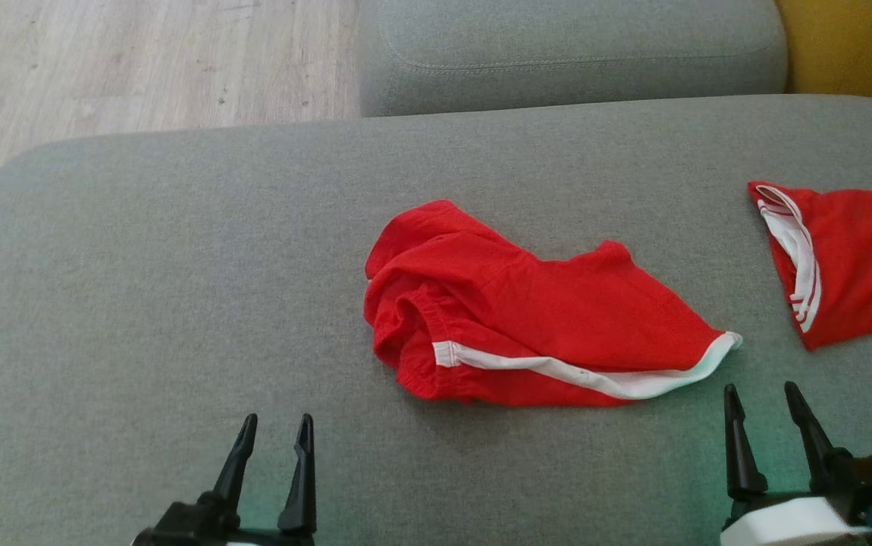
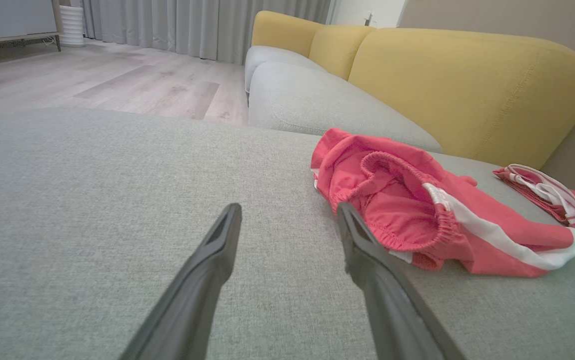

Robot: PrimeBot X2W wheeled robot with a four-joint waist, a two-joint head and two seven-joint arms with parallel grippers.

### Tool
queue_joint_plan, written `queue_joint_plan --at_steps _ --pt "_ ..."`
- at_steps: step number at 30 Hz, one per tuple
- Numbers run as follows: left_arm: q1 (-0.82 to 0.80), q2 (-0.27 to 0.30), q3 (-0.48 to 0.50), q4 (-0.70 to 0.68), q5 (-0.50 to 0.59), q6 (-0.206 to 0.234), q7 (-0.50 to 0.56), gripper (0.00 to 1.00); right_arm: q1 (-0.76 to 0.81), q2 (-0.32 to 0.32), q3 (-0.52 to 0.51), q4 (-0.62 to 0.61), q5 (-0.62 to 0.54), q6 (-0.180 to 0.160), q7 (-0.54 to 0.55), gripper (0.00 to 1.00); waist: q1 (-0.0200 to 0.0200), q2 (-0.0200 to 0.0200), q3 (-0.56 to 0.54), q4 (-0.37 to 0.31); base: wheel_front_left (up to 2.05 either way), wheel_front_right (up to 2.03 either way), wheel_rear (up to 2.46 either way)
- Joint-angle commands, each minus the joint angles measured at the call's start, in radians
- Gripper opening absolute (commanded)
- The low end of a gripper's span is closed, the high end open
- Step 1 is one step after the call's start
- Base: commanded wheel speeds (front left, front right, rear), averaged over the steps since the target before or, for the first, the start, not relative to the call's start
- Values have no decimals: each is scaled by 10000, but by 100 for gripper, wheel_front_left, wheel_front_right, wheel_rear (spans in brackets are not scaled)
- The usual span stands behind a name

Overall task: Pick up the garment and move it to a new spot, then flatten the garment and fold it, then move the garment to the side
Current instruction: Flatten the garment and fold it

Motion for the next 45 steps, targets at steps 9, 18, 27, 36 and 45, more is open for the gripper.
queue_joint_plan --at_steps 9,18,27,36,45 --pt "-718 -20 -820 -188 -156 -168 -109 100 -886 -106 157 182 255 67 -112 100 0 0 241 -197 0 0 0" --pt "-1895 -20 -2466 -63 -1088 -306 648 100 -2734 -106 292 1406 535 67 1663 100 0 0 748 -375 0 0 0" --pt "-2911 -20 -3446 295 -1552 -328 1280 100 -3868 -106 260 2474 1318 67 3814 100 0 0 1360 -248 0 0 0" --pt "-3393 -20 -3672 407 -1704 -235 1389 100 -4177 -106 28 2388 1804 67 4347 100 0 0 1573 -257 0 0 0" --pt "-3667 -20 -3793 540 -1829 -191 1376 100 -4285 -116 -73 2065 1717 67 4924 100 0 0 1667 -334 0 0 0"
